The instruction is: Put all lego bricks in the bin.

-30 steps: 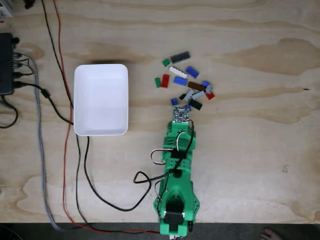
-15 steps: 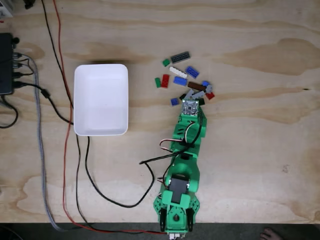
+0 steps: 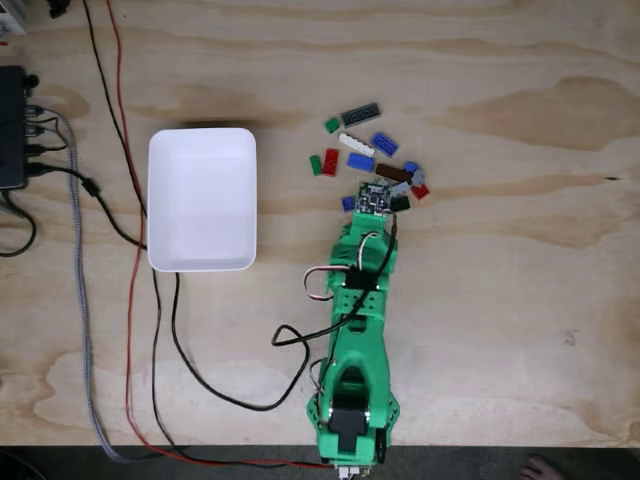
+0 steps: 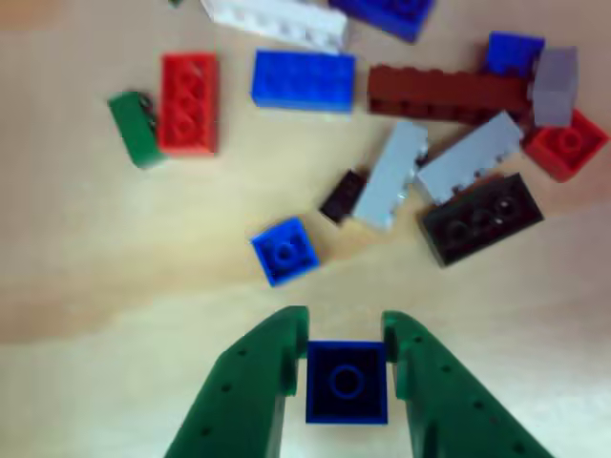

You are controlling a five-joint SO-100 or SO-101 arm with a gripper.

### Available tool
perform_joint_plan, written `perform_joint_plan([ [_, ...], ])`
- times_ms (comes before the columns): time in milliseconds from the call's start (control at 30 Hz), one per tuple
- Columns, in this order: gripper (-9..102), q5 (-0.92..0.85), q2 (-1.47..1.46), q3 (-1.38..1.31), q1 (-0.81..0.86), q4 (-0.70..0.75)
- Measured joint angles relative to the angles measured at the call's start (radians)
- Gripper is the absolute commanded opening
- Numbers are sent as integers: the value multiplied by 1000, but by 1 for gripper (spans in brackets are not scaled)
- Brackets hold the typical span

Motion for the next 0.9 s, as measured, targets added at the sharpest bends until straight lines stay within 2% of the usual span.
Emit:
perform_joint_plan([
  [100, 0, 143, 28, -199, -110, 255],
  [167, 0, 222, 3, -337, -169, 368],
  [267, 0, 348, -138, -489, -348, 491],
  [367, 2, 434, -293, -592, -476, 506],
  [567, 3, 523, -552, -818, -577, 502],
  [633, 9, 540, -598, -887, -592, 505],
  [700, 23, 551, -617, -939, -612, 514],
  [833, 28, 566, -620, -959, -621, 515],
  [900, 27, 580, -621, -959, -601, 502],
])
